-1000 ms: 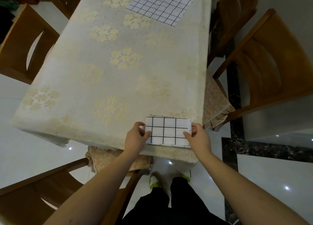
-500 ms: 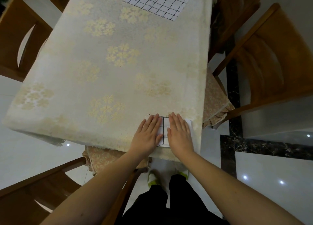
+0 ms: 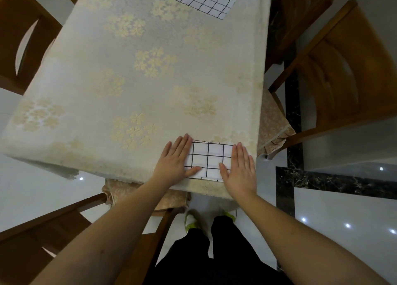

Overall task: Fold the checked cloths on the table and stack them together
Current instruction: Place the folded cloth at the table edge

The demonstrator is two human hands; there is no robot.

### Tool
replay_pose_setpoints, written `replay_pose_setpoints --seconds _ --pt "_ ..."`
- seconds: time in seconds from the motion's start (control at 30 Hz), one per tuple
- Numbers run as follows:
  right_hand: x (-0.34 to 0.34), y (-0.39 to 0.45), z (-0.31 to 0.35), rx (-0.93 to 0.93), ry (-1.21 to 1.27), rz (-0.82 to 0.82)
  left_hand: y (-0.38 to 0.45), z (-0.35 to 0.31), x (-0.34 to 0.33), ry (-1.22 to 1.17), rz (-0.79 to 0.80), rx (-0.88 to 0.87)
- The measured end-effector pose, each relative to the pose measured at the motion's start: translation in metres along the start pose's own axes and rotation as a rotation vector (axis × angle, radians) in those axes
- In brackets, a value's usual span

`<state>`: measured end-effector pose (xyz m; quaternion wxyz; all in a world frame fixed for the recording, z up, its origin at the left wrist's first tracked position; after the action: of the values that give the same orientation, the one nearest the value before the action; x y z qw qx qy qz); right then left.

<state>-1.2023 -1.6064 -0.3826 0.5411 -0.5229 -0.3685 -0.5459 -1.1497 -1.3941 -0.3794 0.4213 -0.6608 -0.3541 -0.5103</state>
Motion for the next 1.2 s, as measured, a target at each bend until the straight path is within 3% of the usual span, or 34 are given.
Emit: replay_pose_setpoints --seconds 0.23,0.53,0.63,0.87,1.2 --pt "0.032 0.007 0.008 0.027 -0.052 0.142 0.005 -0.002 0.027 0.047 0.135 -0.012" --pt "0.125 -0.032 0.063 0.141 0.078 0.173 -0.064 -0.016 0.123 -0.039 -0.09 0.07" --pt "0.142 -0.06 0.078 0.164 0.081 0.177 -0.1 -0.007 0.14 -0.025 -0.092 0.122" --pt "0.146 -0.112 0.099 0.285 0.058 0.172 -0.181 -0.005 0.142 -0.074 0.009 0.288" --pt "0.144 -0.184 0.153 0.559 -0.034 0.199 -0.303 -0.027 0.142 -0.138 -0.146 0.44"
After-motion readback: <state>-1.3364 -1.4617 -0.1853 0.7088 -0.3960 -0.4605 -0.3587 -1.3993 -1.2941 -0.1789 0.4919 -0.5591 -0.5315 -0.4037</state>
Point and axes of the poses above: each hand's wrist, its own y-axis towards the middle knuckle, its own x-axis out of the back of the hand, z = x × y, the point moved 5 cm from there along y, towards the middle knuckle, and after that the axes turned 9 degrees about -z, right-handed, at the moved point
